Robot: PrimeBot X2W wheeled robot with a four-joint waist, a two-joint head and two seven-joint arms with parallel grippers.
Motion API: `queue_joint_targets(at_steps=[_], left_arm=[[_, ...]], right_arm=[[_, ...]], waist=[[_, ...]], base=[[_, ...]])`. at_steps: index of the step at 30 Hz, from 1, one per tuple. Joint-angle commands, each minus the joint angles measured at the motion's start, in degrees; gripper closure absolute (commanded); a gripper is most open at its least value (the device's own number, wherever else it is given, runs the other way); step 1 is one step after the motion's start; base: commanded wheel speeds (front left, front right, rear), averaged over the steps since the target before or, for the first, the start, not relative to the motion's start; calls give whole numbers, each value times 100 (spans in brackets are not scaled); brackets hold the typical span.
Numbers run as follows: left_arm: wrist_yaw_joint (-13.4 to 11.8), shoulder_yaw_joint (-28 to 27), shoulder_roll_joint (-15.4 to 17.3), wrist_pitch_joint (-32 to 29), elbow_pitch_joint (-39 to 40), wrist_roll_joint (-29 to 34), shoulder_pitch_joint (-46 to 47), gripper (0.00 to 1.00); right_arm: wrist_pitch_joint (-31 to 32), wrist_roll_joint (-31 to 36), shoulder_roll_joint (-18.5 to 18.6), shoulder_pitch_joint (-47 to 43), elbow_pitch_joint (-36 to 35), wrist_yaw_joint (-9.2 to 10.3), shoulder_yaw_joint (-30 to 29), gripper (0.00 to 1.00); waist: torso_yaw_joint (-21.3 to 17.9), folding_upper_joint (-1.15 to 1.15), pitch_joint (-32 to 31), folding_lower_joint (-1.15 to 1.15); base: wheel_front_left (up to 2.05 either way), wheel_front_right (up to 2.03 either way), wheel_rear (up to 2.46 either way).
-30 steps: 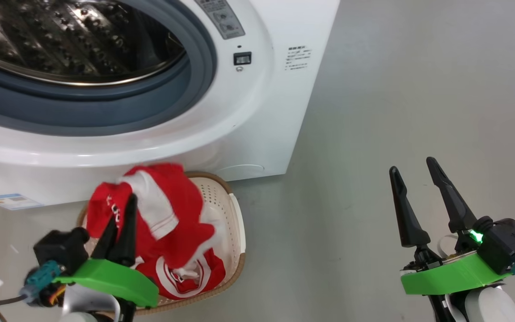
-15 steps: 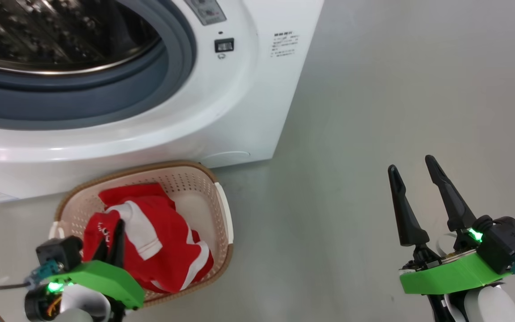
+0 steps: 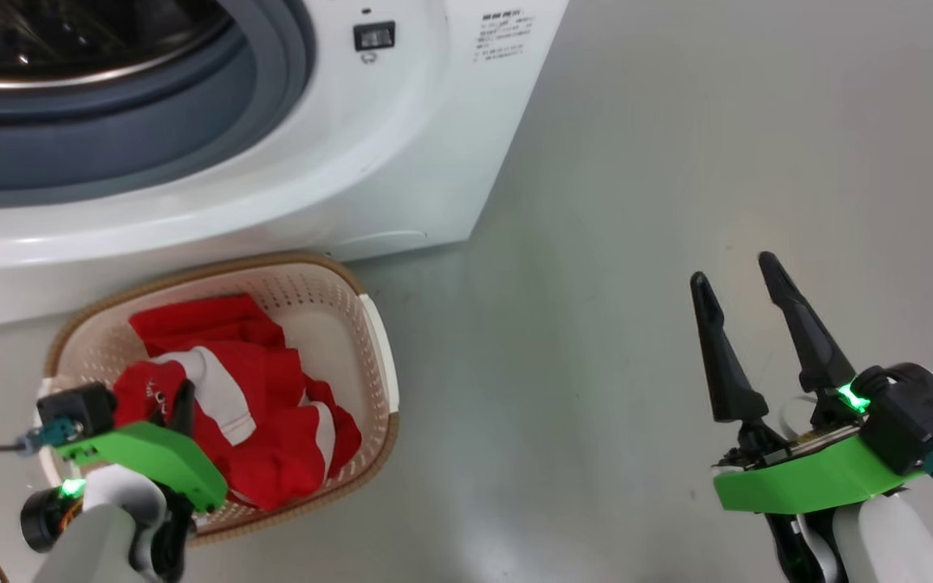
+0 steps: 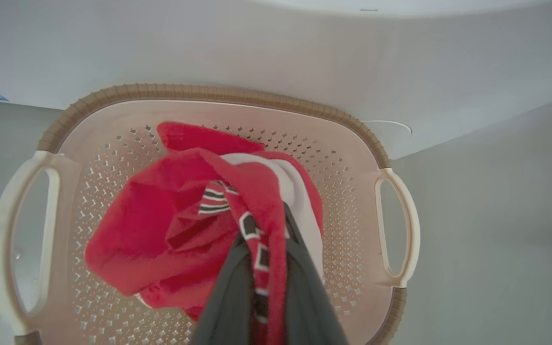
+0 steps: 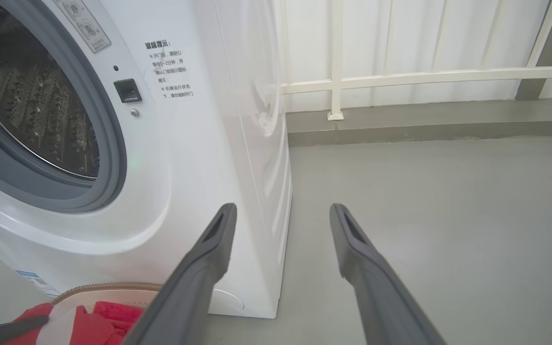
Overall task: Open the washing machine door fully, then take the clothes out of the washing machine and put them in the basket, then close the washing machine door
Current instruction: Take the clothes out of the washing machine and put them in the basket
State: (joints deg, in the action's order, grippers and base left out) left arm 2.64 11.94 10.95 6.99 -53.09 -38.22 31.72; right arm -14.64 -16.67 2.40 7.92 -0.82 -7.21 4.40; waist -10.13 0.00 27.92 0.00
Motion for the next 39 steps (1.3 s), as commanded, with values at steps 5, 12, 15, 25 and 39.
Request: queue_joint_targets(at_steps=[5,12,15,25,39], left_arm=[[219,-150,133,-126,-551,-164,318,100],[335,-94,141,-375,-1130,-252,527,100],[375,-104,157,-400,-1328,-311,634,100],[451,-77,193,-744,-1785,-486,864,100],[423,6,194,-770,-1987,-528,927,100]], right_arm=[[-36,-86,48,101,-151,-28,114,0],[-36,-130,48,182,-144,-28,126,0],[-36,-145,48,217,-149,-28,130,0],[-36,-221,48,316,-142,-28,194,0],[-36,-218,48,349,-97,-28,187,0]], waist=[[-158,0,329,0],[-255,0,495,0],[-290,0,574,0],[-373,0,802,0],[-349,0,810,0]], base=[[0,0,0],[0,0,0],[0,0,0],[0,0,0],[0,0,0]])
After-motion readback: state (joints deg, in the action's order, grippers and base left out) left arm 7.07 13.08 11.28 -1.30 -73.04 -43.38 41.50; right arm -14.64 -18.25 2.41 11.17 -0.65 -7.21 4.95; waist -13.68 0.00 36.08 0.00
